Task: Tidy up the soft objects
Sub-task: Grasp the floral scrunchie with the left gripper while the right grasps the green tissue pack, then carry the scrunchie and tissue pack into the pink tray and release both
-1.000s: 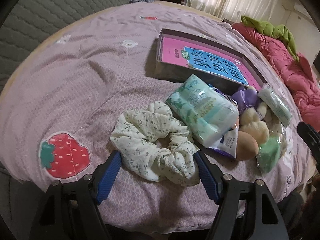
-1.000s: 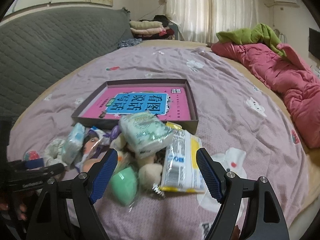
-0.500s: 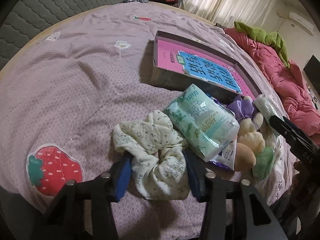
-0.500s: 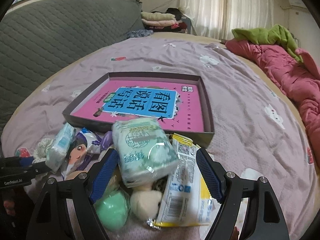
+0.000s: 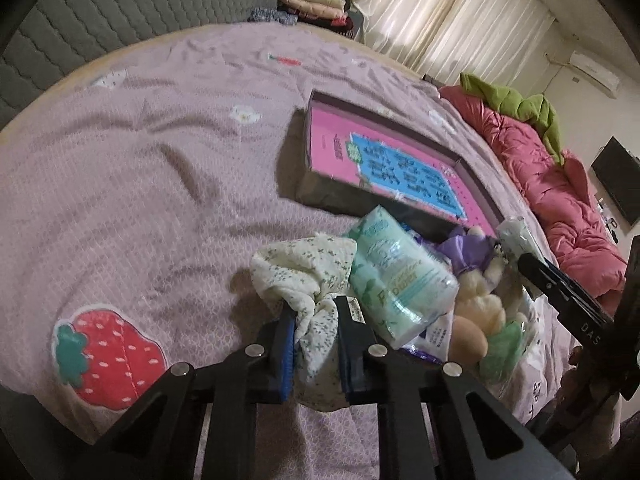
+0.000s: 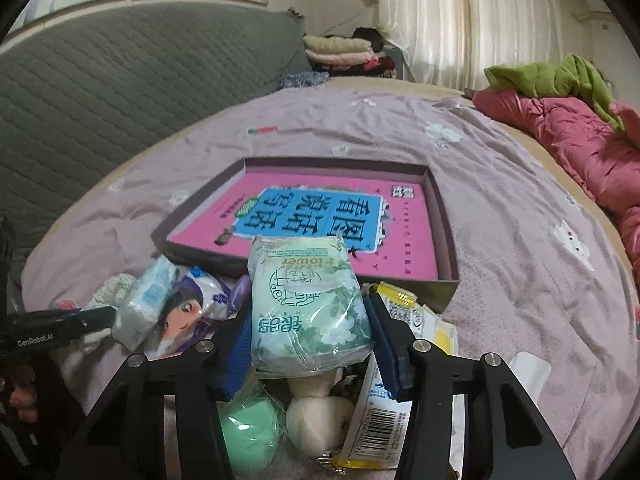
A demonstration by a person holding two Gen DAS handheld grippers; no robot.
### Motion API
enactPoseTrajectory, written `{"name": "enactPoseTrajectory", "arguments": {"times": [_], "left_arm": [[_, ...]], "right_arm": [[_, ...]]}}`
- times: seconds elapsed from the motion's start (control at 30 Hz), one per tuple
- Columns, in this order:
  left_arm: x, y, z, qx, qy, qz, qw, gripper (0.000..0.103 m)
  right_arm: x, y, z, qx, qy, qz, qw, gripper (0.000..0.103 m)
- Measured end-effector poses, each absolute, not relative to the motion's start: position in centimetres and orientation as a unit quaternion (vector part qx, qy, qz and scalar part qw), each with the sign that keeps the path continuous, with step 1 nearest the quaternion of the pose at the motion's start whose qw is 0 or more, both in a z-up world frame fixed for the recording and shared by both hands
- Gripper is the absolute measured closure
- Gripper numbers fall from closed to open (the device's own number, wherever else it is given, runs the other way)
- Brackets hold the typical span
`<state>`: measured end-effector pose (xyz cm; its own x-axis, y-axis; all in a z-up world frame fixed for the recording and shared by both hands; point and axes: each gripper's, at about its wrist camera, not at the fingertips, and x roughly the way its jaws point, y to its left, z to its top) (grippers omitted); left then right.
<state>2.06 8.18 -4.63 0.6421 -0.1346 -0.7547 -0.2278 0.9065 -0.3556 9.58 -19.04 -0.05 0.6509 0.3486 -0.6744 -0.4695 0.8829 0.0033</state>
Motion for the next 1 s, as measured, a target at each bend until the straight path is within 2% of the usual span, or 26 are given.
{"name": "enactPoseTrajectory", "arguments": {"times": [0.6,1.0], "left_arm": [[3.2,6.1,0.9,-0.199,0.347,0.013,0.917,0.087],[7.9,5.4,1.7,-0.202,0.337,0.017,0.919,0.087]], "right_arm": [[8.9,-19.7,2.2,-0.093,0.31,0.186,0.928,0.049],[11.0,-19.6,3.3,-0.08,0.297,0.16,0.938,0.049]]}}
